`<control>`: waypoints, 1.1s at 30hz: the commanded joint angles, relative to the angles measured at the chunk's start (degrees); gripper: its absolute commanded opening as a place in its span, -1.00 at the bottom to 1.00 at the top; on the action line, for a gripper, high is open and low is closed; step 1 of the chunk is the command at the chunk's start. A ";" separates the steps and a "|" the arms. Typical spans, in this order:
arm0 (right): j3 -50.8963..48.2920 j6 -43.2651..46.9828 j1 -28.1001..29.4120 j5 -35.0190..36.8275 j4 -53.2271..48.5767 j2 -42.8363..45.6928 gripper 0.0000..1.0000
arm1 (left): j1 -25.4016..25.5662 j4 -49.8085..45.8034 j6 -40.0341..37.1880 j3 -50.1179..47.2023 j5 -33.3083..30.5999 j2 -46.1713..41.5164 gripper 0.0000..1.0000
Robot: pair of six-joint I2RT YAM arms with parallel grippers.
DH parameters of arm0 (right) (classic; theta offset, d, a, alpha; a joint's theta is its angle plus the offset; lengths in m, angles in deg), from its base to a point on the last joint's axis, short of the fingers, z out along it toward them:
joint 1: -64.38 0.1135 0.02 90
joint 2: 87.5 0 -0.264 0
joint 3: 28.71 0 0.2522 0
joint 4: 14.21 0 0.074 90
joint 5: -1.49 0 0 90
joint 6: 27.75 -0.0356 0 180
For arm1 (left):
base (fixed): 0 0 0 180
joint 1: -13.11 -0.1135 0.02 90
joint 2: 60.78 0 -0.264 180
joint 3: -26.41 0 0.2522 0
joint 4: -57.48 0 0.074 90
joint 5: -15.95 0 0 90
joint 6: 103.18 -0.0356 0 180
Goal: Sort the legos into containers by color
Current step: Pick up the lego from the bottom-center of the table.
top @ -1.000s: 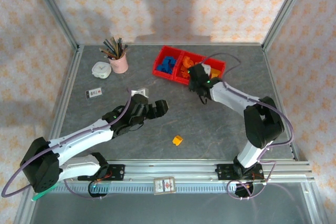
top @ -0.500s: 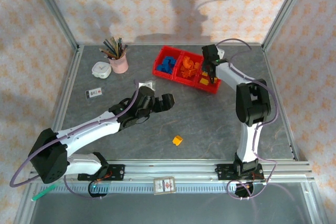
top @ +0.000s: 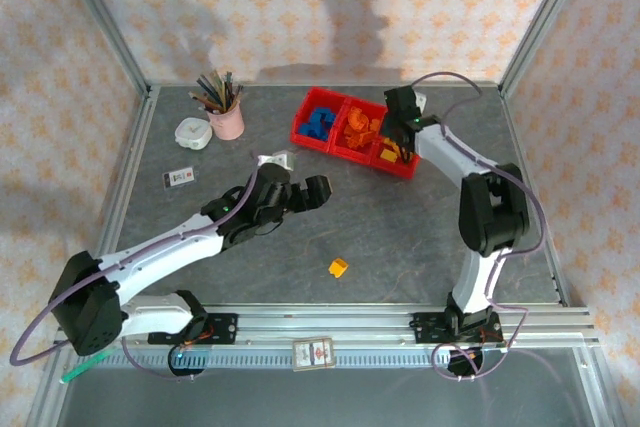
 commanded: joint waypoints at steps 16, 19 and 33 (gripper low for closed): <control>-25.58 -4.13 19.43 -4.51 -3.14 21.34 0.37 | -0.25 -9.26 4.15 -11.18 -4.10 -20.87 0.99; -29.09 -5.11 23.92 -4.59 -2.80 23.84 0.40 | -0.25 -10.95 4.36 -12.53 -3.75 -23.21 0.99; -34.90 -11.67 43.69 -5.02 -4.49 25.79 0.58 | -0.27 -19.67 7.29 -16.37 -4.62 -32.17 0.98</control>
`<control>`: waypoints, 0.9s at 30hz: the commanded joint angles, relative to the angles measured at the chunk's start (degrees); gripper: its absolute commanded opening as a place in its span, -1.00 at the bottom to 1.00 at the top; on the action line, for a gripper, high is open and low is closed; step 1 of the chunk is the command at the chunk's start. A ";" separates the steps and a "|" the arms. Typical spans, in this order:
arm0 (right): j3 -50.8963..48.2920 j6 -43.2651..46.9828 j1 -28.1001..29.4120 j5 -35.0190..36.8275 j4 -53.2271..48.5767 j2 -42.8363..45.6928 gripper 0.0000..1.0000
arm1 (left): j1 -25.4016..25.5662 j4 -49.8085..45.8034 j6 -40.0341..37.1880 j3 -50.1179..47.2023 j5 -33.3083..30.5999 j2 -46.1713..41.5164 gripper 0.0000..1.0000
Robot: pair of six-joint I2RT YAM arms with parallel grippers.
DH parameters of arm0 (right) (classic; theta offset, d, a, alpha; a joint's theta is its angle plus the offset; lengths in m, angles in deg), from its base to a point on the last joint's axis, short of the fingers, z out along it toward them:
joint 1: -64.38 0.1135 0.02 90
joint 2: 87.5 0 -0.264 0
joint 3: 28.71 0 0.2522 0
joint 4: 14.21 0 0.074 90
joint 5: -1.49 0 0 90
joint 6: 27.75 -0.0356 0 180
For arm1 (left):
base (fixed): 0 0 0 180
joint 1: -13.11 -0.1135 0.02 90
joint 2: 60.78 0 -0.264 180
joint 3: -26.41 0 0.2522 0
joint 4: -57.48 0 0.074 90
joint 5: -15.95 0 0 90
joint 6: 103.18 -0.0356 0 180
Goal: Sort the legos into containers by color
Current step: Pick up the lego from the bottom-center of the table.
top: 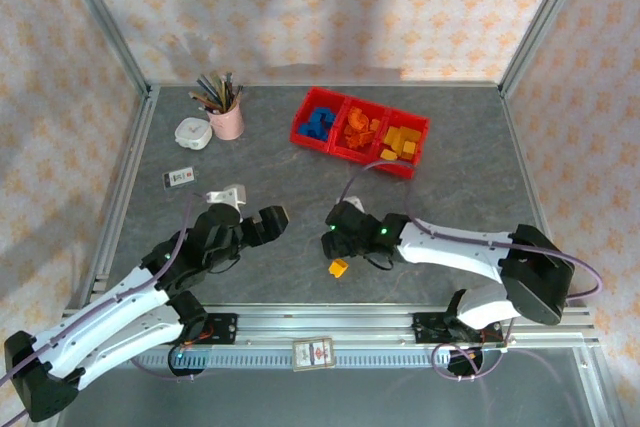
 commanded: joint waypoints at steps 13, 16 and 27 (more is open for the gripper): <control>1.34 -27.32 11.25 9.83 -6.52 -5.53 0.66 | -0.25 -3.47 2.64 -3.16 -2.16 -3.54 0.98; 3.03 -30.09 11.27 12.79 -7.29 -8.13 0.65 | -0.27 -2.54 2.29 -3.35 -1.53 -2.71 0.98; 3.50 -33.56 12.21 13.31 -9.35 -12.22 0.42 | -0.27 -1.67 1.75 -3.05 -1.11 -1.72 0.98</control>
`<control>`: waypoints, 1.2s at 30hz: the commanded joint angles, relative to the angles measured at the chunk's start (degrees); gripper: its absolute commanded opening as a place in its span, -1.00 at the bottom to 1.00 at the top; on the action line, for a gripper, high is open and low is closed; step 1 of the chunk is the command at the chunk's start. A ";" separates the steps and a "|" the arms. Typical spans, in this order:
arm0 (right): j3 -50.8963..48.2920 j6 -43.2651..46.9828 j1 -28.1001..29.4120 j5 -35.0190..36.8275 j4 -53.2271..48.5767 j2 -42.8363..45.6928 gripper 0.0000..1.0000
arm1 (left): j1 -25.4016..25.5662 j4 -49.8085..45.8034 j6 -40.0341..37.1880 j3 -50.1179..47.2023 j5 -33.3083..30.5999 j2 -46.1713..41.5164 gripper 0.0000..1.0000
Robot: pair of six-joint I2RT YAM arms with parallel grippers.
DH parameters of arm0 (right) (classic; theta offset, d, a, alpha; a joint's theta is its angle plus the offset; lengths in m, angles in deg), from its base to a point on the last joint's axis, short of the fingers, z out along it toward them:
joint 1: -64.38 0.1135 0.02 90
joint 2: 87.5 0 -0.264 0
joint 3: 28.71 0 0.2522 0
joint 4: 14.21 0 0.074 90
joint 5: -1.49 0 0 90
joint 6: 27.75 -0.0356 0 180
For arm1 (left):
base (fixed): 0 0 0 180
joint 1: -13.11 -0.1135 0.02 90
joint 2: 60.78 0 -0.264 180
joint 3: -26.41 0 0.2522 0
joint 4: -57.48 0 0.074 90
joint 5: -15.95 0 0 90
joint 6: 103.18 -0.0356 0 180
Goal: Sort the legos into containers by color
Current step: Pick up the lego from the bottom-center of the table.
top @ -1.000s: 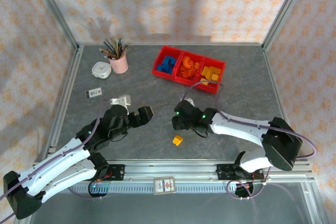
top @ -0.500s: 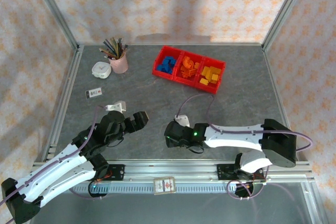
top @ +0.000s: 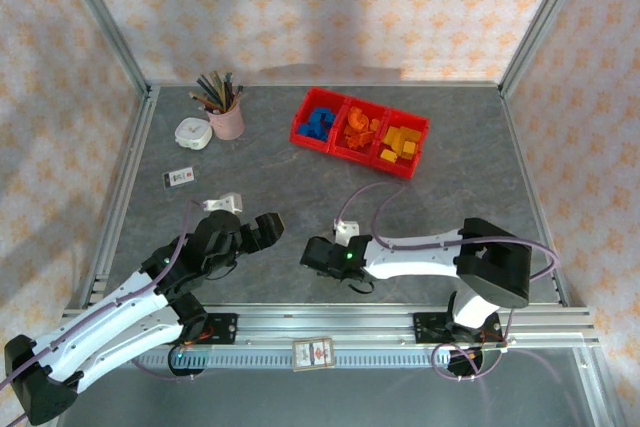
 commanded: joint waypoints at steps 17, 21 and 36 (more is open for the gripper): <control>-3.82 -2.00 0.95 3.51 -2.54 2.10 0.09 | -0.27 2.80 -0.90 -0.47 -0.03 2.01 0.99; -3.08 -0.18 0.24 4.13 -1.50 0.58 0.01 | -0.28 2.56 -0.89 -0.73 -0.23 2.12 0.98; -0.24 11.26 -11.51 8.06 -2.09 11.67 -0.33 | -0.36 5.31 -2.87 2.38 -0.02 6.47 0.99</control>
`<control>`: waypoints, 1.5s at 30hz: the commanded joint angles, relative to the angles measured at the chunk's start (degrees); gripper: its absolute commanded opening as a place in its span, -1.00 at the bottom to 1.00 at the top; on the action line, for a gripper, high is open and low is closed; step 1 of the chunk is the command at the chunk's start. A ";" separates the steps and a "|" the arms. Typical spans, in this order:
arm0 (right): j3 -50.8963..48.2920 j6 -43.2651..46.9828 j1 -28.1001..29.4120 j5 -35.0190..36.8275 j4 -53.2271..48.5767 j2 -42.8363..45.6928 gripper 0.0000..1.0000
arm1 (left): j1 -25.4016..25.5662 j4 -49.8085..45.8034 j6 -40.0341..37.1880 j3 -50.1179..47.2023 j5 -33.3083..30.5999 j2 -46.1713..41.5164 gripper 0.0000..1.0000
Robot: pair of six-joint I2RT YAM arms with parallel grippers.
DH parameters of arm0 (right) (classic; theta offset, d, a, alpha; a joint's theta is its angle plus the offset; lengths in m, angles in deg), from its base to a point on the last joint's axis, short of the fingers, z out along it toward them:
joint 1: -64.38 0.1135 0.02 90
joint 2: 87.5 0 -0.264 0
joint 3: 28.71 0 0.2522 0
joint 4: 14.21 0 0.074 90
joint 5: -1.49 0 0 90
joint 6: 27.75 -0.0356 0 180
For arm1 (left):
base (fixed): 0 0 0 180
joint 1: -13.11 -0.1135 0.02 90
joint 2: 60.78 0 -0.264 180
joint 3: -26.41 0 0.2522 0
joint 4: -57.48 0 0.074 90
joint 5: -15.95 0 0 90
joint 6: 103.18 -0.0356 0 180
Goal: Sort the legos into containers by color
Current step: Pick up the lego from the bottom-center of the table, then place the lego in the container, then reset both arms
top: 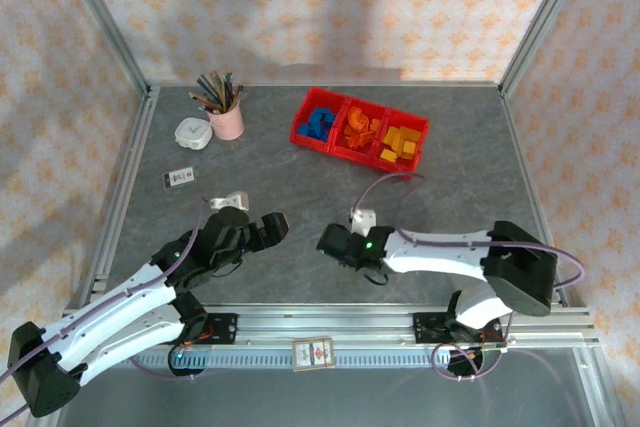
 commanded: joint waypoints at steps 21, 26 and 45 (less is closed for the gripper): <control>30.27 32.64 -43.66 -1.40 12.39 -21.17 0.04 | -2.86 17.55 -6.81 13.13 1.27 21.70 0.98; 29.08 33.00 -43.73 -3.85 13.97 -17.03 0.32 | -4.11 17.39 -7.18 12.85 1.00 21.44 0.98; -12.01 31.31 -56.20 16.23 45.00 8.79 1.00 | -30.59 27.06 -26.08 5.59 -22.32 16.35 0.98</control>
